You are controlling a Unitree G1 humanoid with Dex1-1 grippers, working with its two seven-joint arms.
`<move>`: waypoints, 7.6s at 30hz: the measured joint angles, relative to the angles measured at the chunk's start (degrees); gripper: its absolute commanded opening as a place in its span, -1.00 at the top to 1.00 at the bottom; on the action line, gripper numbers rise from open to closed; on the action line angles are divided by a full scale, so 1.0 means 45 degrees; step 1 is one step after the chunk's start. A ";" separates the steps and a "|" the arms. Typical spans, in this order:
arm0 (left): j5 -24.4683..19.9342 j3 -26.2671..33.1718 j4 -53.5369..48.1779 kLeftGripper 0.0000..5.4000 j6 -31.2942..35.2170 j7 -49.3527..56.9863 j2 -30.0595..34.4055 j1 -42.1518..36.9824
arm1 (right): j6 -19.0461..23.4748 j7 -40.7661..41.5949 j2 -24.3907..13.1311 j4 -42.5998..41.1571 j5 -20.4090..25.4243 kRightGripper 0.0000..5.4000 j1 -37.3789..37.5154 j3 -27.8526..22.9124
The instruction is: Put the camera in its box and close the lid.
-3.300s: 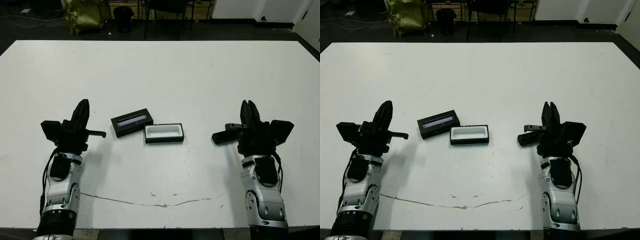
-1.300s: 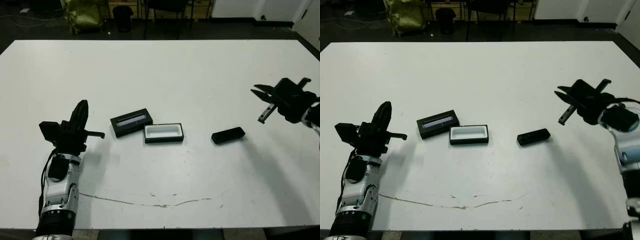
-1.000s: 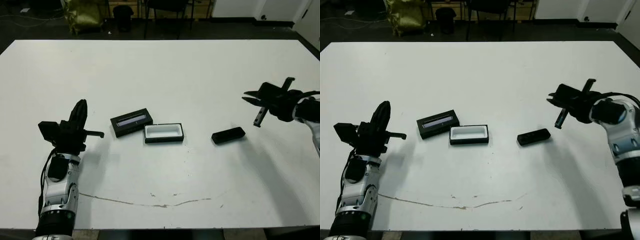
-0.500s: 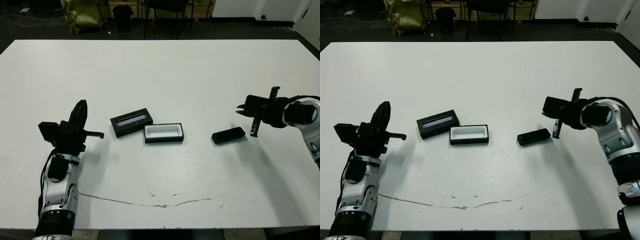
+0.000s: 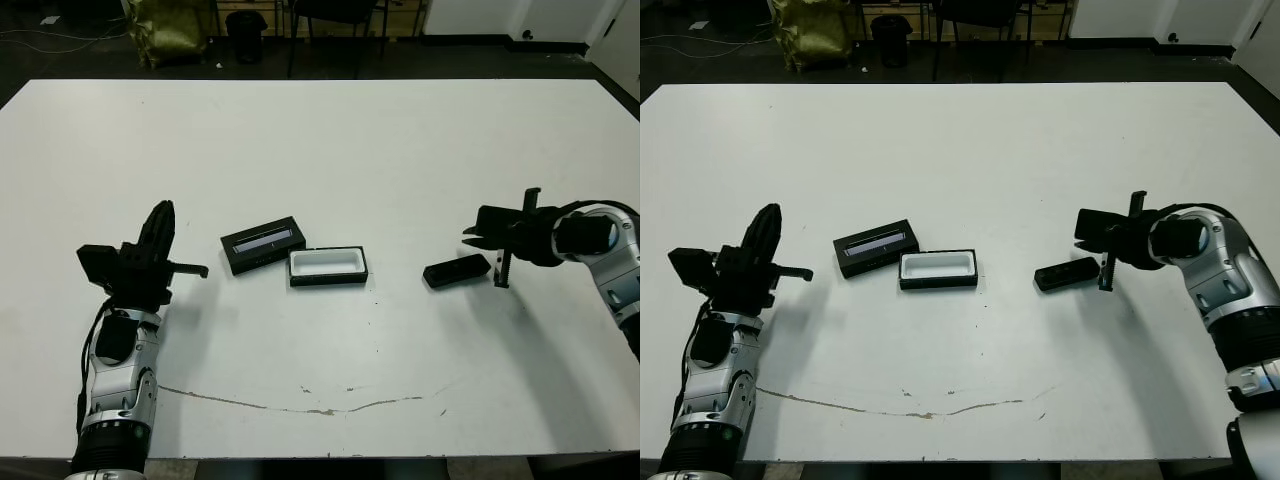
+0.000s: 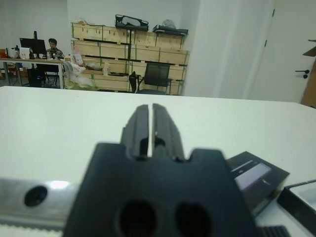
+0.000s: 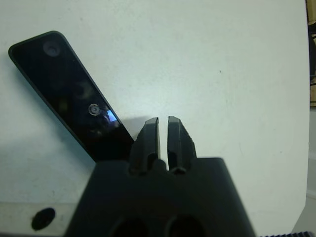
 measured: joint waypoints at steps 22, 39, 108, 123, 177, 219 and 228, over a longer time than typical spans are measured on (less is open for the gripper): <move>-0.0013 0.0011 0.0076 1.00 -0.0238 -0.0001 -0.0031 0.0093 | -0.0099 0.0432 -0.0111 -0.0075 -0.0172 0.99 0.0108 0.0066; -0.0036 0.0026 0.0129 1.00 -0.0238 0.0026 -0.0036 0.0110 | 0.1383 0.1649 -0.0716 -0.2512 0.0118 0.99 0.0751 0.0009; -0.0036 0.0057 0.0184 1.00 -0.0276 0.0197 -0.0047 0.0252 | 0.2398 -0.1977 -0.0128 -0.7412 0.3437 0.99 0.4694 -0.4793; -0.0041 0.0047 0.0130 1.00 -0.0206 0.0198 -0.0048 0.0259 | 0.2693 -0.3371 0.2756 -0.9714 0.9390 0.99 0.9113 -0.8602; 0.0093 0.0015 0.0127 1.00 -0.0186 0.0290 -0.0078 0.0264 | 0.1097 -0.3196 0.3487 -0.9759 0.9102 0.99 1.1210 -0.6346; 0.0223 -0.0004 0.0557 1.00 -0.0641 -0.0036 -0.0066 0.0058 | -0.0421 -1.1408 0.9101 -0.7748 0.5376 0.99 0.7274 -0.4839; 0.0224 -0.0006 0.0466 1.00 -0.0502 0.0008 -0.0067 0.0096 | -0.0440 -1.1481 0.8565 -0.7964 0.5210 0.99 0.7483 -0.5205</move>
